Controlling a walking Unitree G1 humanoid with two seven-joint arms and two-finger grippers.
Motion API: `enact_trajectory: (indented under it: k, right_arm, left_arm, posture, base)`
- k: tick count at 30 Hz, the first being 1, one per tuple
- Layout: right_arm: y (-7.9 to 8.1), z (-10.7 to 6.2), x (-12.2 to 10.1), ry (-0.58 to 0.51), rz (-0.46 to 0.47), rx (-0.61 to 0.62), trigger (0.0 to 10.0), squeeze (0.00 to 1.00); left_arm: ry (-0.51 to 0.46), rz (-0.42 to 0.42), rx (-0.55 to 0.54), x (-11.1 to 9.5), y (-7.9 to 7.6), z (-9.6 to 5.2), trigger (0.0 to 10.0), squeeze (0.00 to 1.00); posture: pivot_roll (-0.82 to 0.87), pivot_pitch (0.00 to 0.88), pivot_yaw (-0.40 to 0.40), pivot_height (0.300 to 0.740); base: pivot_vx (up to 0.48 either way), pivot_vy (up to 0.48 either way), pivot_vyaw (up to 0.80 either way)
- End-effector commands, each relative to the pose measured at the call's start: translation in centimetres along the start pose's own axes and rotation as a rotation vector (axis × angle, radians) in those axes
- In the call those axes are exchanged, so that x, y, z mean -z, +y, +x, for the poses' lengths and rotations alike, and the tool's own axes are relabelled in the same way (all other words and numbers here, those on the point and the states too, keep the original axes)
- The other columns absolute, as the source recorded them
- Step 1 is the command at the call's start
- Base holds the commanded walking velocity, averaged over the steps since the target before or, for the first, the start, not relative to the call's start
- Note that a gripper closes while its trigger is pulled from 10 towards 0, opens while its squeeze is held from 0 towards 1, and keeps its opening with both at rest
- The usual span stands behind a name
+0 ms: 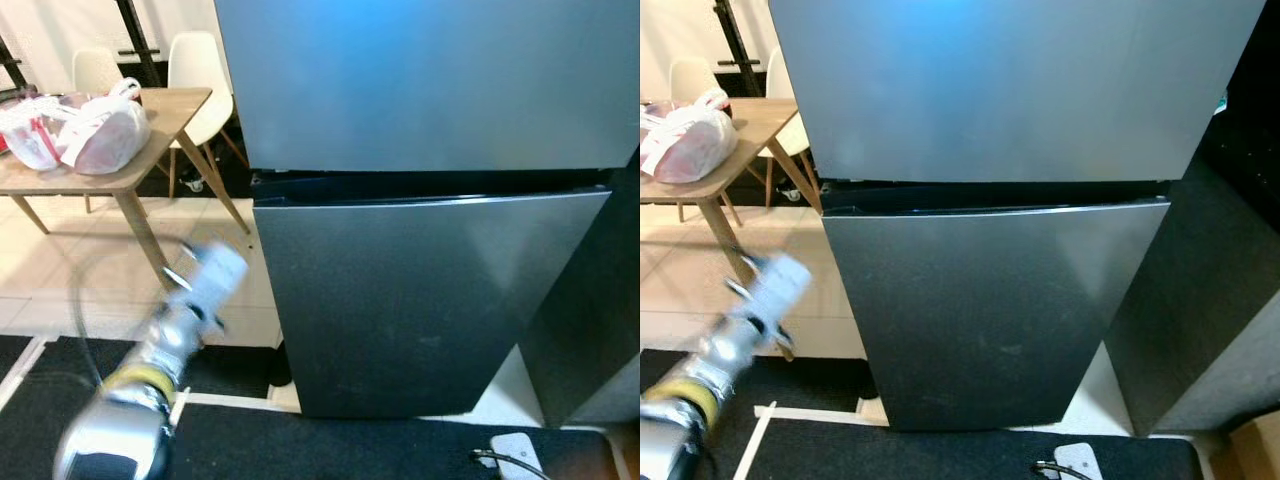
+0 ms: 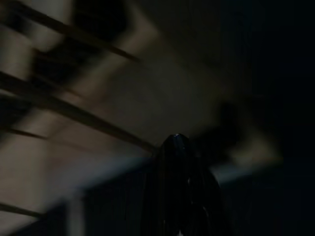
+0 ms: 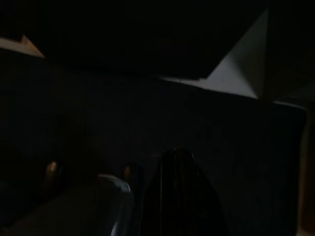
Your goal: Restocking fridge
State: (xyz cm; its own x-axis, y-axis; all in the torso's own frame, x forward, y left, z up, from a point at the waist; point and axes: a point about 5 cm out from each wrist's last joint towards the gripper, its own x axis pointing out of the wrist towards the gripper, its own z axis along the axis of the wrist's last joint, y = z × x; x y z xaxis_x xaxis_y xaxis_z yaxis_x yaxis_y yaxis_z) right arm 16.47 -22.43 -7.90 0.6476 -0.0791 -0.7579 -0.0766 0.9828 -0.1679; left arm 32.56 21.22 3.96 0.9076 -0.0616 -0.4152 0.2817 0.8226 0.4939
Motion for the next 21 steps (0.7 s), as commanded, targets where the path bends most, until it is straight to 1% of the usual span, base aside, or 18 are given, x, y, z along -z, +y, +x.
enact_trajectory:
  k: [1, 2, 3, 4, 5, 7, 9, 10, 11, 12, 13, 14, 16, 17, 21]
  right_arm:
    - [0.1, -0.1, 0.1, -0.009, 0.006, 0.000, 10.0, 0.00]
    - [0.2, -0.1, 0.3, 0.002, 0.016, -0.001, 10.0, 0.00]
    - [0.2, -0.1, 0.3, 0.002, 0.016, -0.001, 10.0, 0.00]
    - [0.3, -0.1, 0.5, 0.013, 0.021, -0.004, 10.0, 0.00]
    - [0.5, -0.2, 0.9, 0.031, 0.010, -0.011, 10.0, 0.00]
    - [0.5, -0.2, 0.9, 0.031, 0.010, -0.011, 10.0, 0.00]
    - [0.7, -0.3, 1.4, 0.056, -0.016, -0.020, 10.0, 0.00]
    - [0.6, -0.3, 1.5, 0.062, -0.027, -0.021, 10.0, 0.00]
    - [0.6, -0.3, 1.5, 0.062, -0.032, -0.020, 10.0, 0.00]
    - [0.6, -0.3, 1.5, 0.062, -0.032, -0.020, 10.0, 0.00]
    - [0.6, -0.3, 1.4, 0.061, -0.035, -0.020, 10.0, 0.00]
    - [0.6, -0.3, 1.4, 0.061, -0.035, -0.020, 10.0, 0.00]
    - [0.6, -0.1, 1.0, 0.051, -0.046, -0.026, 10.0, 0.00]
    - [0.6, -0.1, 0.9, 0.047, -0.056, -0.031, 10.0, 0.00]
    - [0.9, 0.1, 0.3, 0.041, -0.092, -0.051, 10.0, 0.00]
  left_arm:
    - [0.048, -0.067, -0.024, 1.2, 0.0, -0.4, 10.0, 0.00]
    - [0.140, -0.184, -0.048, 3.5, -1.3, -1.1, 10.0, 0.00]
    - [0.140, -0.184, -0.048, 3.5, -1.3, -1.1, 10.0, 0.00]
    - [0.211, -0.264, -0.064, 5.2, -2.4, -1.8, 10.0, 0.00]
    - [0.306, -0.312, -0.080, 7.5, -3.8, -3.0, 10.0, 0.00]
    - [0.306, -0.312, -0.080, 7.5, -3.8, -3.0, 10.0, 0.00]
    - [0.443, -0.388, -0.106, 11.0, -5.7, -5.3, 10.0, 0.00]
    - [0.483, -0.416, -0.114, 12.0, -6.4, -6.1, 10.0, 0.00]
    - [0.497, -0.433, -0.118, 12.5, -6.8, -6.6, 10.0, 0.00]
    - [0.497, -0.433, -0.118, 12.5, -6.8, -6.6, 10.0, 0.00]
    - [0.500, -0.440, -0.113, 12.7, -7.1, -6.8, 10.0, 0.00]
    - [0.500, -0.440, -0.113, 12.7, -7.1, -6.8, 10.0, 0.00]
    - [0.476, -0.450, -0.098, 12.4, -7.7, -6.7, 10.0, 0.00]
    - [0.472, -0.459, -0.098, 12.2, -7.8, -6.6, 10.0, 0.00]
    - [0.457, -0.462, -0.098, 11.7, -8.1, -6.3, 10.0, 0.00]
  posture:
    - [-0.10, 0.087, 0.067, 0.726]
    - [-0.10, 0.084, 0.071, 0.726]
    - [-0.10, 0.084, 0.071, 0.726]
    - [-0.10, 0.082, 0.067, 0.726]
    - [-0.10, 0.079, 0.065, 0.726]
    - [-0.10, 0.079, 0.065, 0.726]
    - [-0.08, 0.065, 0.056, 0.726]
    - [-0.08, 0.065, 0.056, 0.726]
    - [-0.08, 0.065, 0.056, 0.726]
    - [-0.08, 0.065, 0.056, 0.726]
    - [-0.08, 0.058, 0.052, 0.726]
    - [-0.08, 0.058, 0.052, 0.726]
    - [-0.07, 0.056, 0.047, 0.726]
    - [-0.06, 0.049, 0.033, 0.726]
    - [-0.06, 0.048, 0.027, 0.726]
  base:
    - [0.000, 0.000, 0.00]
    - [0.000, 0.000, 0.00]
    - [0.000, 0.000, 0.00]
    - [0.000, 0.000, 0.00]
    - [0.000, 0.000, 0.00]
    - [0.000, 0.000, 0.00]
    - [0.000, 0.000, 0.00]
    - [0.000, 0.000, 0.00]
    - [0.000, 0.000, 0.00]
    - [0.000, 0.000, 0.00]
    - [0.000, 0.000, 0.00]
    - [0.000, 0.000, 0.00]
    - [0.000, 0.000, 0.00]
    - [0.000, 0.000, 0.00]
    - [0.000, 0.000, 0.00]
